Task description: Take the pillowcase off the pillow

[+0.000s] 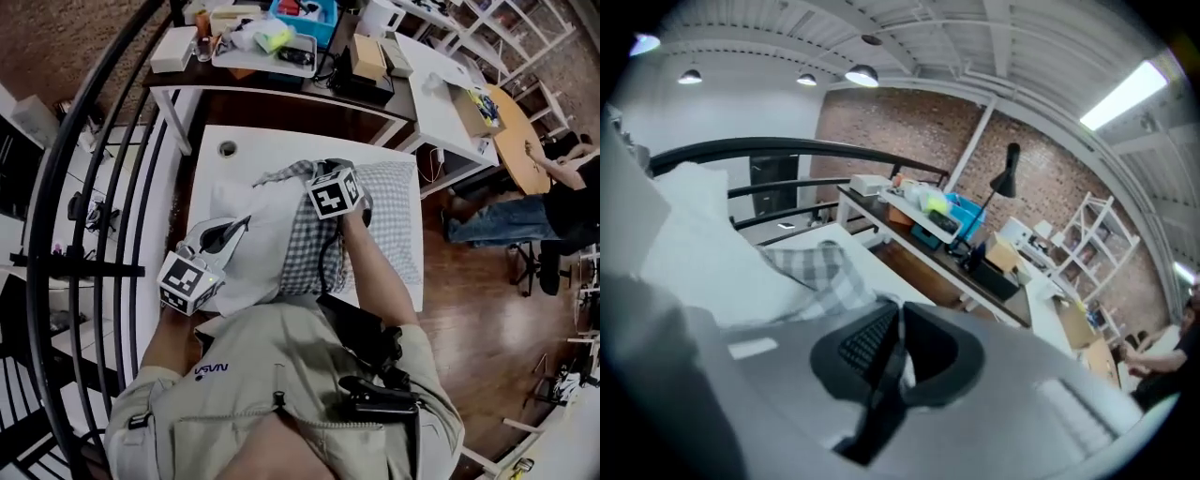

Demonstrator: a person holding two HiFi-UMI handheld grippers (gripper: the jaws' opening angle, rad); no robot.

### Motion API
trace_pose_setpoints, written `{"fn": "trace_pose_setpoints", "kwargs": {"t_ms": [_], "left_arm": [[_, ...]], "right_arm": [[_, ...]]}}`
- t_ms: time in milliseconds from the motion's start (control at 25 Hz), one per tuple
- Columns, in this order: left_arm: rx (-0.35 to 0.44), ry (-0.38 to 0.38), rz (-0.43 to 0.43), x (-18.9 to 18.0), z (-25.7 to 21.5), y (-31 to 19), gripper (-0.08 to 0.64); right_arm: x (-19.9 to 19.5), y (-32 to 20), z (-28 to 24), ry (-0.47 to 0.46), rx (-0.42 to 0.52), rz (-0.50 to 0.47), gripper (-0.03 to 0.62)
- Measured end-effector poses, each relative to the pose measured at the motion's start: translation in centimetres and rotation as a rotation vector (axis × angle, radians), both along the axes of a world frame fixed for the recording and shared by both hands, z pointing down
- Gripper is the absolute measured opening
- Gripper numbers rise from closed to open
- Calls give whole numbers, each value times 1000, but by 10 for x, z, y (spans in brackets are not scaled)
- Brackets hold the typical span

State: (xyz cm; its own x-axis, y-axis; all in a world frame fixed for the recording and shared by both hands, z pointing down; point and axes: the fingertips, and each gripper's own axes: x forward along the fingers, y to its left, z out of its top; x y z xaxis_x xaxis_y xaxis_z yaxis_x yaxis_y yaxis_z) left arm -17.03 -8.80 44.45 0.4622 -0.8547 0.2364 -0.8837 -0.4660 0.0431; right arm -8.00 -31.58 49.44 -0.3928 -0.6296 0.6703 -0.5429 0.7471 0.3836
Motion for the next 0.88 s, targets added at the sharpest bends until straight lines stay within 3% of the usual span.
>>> {"fn": "trace_pose_setpoints", "kwargs": {"t_ms": [200,360,520,640,720,840,880], "left_arm": [[-3,132,-108,-42,-7,5,14],[-77,169,-127,-53,30,-18,14],[-131,112,-154,-50,61,-52,15],[-150,41,-157,-49,74,-64,38],[-151,19,-160,-49,74,-66,87],[-127,-14,-184,-50,60,-59,262],[-111,-33,-181,-46,53,-54,273]], "right_arm": [[83,-32,-2,-26,12,219,14],[136,-33,39,-52,-99,371,14],[120,-34,39,-94,-41,293,20],[115,-26,36,-155,-30,287,69],[109,-19,22,-219,-11,263,100],[106,5,0,-318,-2,245,121],[105,17,-6,-349,-3,238,121]]}}
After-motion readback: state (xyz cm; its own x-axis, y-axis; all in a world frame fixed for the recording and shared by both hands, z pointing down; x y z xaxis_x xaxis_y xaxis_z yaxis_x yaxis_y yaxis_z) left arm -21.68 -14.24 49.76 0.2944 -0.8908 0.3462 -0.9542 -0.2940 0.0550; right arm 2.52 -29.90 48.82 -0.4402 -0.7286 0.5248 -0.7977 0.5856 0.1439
